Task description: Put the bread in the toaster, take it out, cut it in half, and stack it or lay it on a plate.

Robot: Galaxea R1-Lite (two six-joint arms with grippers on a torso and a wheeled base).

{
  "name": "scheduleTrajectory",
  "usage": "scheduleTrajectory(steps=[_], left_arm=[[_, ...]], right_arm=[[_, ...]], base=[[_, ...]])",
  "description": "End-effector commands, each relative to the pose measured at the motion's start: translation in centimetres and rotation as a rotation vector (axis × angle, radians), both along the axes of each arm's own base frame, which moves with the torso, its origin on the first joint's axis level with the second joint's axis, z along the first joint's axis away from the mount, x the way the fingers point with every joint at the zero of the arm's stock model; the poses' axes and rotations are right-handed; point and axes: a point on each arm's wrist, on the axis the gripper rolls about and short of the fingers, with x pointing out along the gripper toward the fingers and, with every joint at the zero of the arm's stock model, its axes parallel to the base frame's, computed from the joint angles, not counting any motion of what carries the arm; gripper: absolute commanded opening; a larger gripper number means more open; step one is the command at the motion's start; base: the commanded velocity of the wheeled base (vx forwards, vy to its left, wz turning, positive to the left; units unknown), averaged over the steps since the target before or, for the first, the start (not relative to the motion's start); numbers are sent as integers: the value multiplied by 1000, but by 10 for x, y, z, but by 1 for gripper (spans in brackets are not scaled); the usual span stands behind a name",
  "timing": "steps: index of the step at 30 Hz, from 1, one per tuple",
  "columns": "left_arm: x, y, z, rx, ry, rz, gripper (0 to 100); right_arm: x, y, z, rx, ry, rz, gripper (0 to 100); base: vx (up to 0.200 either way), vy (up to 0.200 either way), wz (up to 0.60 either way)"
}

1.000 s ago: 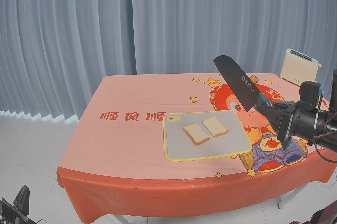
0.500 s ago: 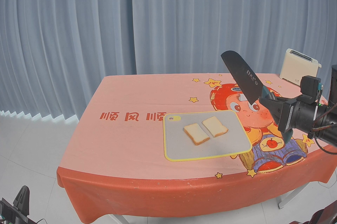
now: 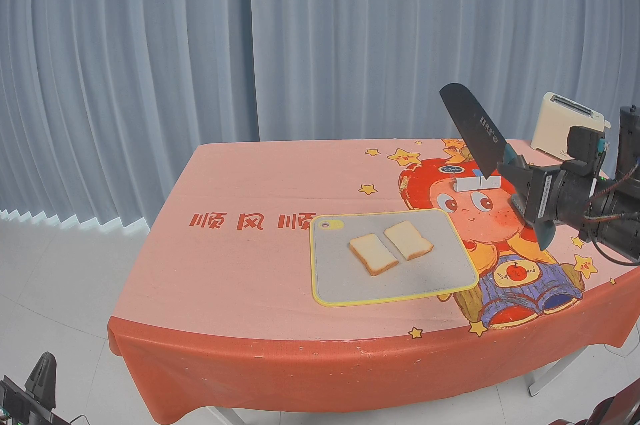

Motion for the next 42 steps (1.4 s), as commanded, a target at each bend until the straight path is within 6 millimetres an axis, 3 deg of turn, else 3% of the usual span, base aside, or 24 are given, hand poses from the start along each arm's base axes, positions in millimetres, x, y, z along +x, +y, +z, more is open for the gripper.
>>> scheduleTrajectory(steps=[1, 16, 21, 23, 28, 36, 42], left_arm=[[1, 0, -5, 0, 16, 0, 0], [1, 0, -5, 0, 16, 0, 0], [1, 0, -5, 0, 16, 0, 0], [1, 0, -5, 0, 16, 0, 0], [1, 0, -5, 0, 16, 0, 0], [1, 0, -5, 0, 16, 0, 0], [1, 0, -5, 0, 16, 0, 0]], right_arm=[[12, -4, 2, 4, 0, -38, 0], [14, -10, 0, 14, 12, -67, 0], [19, -17, 0, 28, 16, -87, 0], [29, -15, -10, 40, 61, -88, 0], [53, -31, -17, 57, 98, -161, 0], [62, -56, -24, 61, 129, -138, 0], [75, -68, -46, -17, 191, -154, 0]], base=[[0, 0, 0], [0, 0, 0], [0, 0, 0], [0, 0, 0], [0, 0, 0], [0, 0, 0], [0, 0, 0]])
